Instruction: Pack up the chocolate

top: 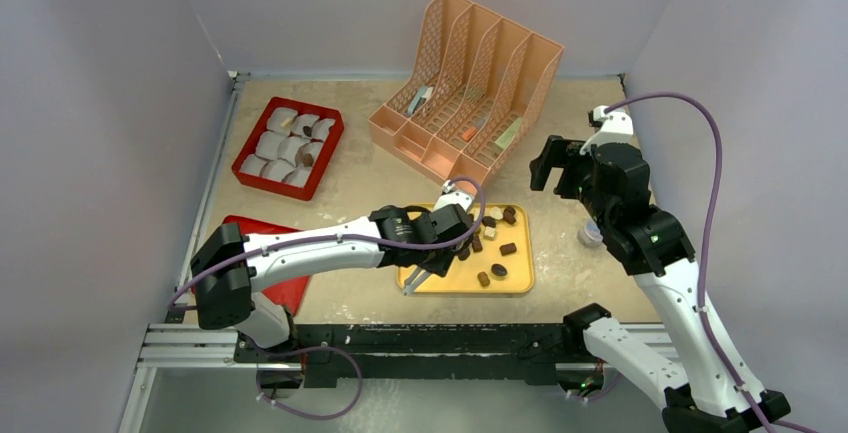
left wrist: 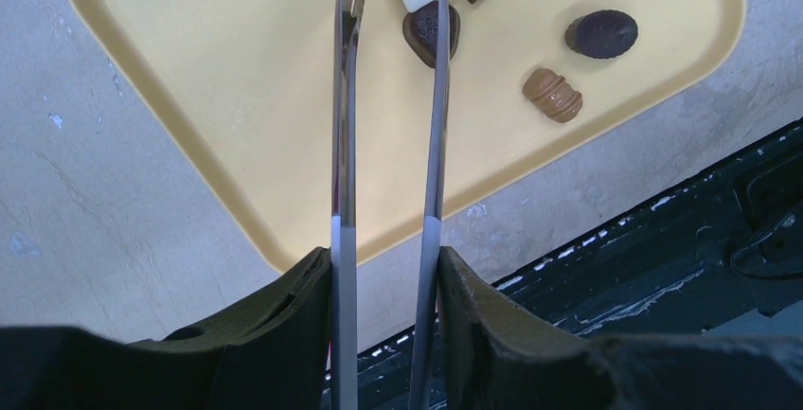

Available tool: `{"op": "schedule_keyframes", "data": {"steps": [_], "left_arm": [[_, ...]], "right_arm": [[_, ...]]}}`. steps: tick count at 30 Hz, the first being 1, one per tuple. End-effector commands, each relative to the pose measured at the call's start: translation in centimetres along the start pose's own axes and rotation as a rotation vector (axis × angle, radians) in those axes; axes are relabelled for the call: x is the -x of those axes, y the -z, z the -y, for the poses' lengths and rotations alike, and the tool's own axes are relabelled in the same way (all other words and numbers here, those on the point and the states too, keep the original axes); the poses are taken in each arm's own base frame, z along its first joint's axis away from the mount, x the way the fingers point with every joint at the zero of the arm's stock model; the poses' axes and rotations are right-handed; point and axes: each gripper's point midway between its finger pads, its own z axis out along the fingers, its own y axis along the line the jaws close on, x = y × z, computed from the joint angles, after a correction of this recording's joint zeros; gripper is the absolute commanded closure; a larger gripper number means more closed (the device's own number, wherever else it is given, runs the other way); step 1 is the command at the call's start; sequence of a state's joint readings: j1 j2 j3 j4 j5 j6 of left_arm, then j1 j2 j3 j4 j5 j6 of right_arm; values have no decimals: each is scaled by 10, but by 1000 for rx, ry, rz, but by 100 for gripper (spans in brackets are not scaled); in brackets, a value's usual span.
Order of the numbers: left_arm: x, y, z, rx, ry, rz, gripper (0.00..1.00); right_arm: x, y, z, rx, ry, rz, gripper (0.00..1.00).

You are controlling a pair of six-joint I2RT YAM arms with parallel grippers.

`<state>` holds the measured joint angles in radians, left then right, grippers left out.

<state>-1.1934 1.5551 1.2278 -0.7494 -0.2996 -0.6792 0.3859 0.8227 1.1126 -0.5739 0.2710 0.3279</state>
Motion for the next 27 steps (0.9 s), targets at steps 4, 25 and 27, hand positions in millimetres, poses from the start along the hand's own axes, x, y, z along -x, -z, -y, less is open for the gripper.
{"op": "schedule_keyframes", "data": {"steps": [4,25,27], "left_arm": [[12,14,33,-109,14,34,60],[13,1,20,0,-4,43,60],[15,3,19,4,-4,54,62]], "right_arm": [[13,4,0,4,-4,54,3],[11,5,2,-3,1,55,3],[11,5,3,-6,3,55,3]]}}
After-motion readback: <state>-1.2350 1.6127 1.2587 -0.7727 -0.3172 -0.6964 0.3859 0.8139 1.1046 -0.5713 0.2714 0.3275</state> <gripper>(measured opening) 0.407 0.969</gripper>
